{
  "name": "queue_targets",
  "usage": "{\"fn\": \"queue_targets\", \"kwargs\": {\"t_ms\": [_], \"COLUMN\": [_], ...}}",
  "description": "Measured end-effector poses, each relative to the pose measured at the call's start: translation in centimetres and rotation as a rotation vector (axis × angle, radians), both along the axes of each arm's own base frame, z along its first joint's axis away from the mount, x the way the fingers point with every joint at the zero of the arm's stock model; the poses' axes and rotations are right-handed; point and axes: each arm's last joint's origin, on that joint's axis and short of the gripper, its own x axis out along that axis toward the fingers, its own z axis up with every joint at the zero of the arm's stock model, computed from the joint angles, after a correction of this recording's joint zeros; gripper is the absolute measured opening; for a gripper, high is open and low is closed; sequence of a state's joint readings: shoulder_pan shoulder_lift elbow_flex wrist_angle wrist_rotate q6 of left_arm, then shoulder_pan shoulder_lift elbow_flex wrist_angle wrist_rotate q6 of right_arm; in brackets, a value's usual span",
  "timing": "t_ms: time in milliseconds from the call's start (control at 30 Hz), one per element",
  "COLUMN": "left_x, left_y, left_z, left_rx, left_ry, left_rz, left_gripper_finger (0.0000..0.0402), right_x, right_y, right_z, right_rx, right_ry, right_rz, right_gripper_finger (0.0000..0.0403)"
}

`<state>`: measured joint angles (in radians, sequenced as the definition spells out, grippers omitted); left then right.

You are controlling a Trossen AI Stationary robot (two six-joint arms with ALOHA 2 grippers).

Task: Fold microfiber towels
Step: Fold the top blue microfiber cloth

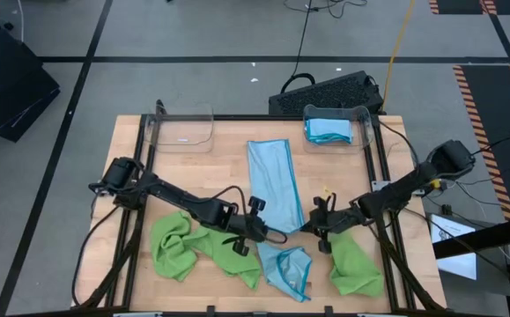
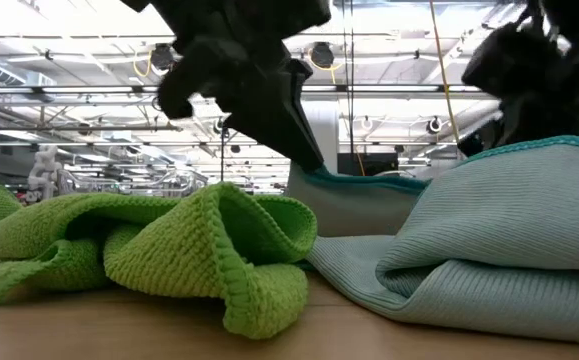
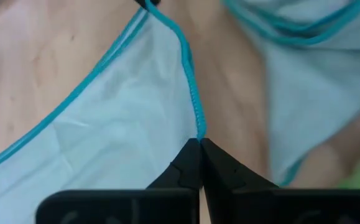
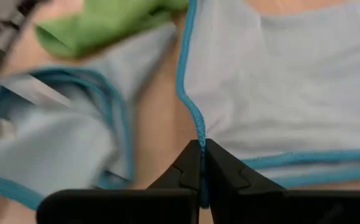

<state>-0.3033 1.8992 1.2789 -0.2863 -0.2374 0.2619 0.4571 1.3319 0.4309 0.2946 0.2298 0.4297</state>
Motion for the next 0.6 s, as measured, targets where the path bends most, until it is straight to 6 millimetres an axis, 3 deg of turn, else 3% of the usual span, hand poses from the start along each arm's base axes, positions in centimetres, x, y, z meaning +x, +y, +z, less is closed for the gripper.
{"fn": "queue_targets", "kwargs": {"t_ms": [200,367,600], "left_x": [-1.0,-2.6,-3.6], "left_y": [-2.0,-3.3,-2.5], "left_z": [1.2,3.5,4.0], "left_rx": [-0.023,0.017,0.097], "left_ry": [-0.032,-0.083,-0.051], "left_rz": [-0.018,-0.008,0.1], "left_gripper_finger": [0.0008,0.0005,0.0004], "right_x": [1.2,2.2,3.2], "right_y": [2.0,2.9,2.0], "right_z": [2.5,4.6,6.0], "right_rx": [0.054,-0.041,-0.182], "right_ry": [-0.079,-0.105,-0.115], "right_rz": [0.031,0.017,-0.071], "right_gripper_finger": [0.0004,0.0004,0.0004]}}
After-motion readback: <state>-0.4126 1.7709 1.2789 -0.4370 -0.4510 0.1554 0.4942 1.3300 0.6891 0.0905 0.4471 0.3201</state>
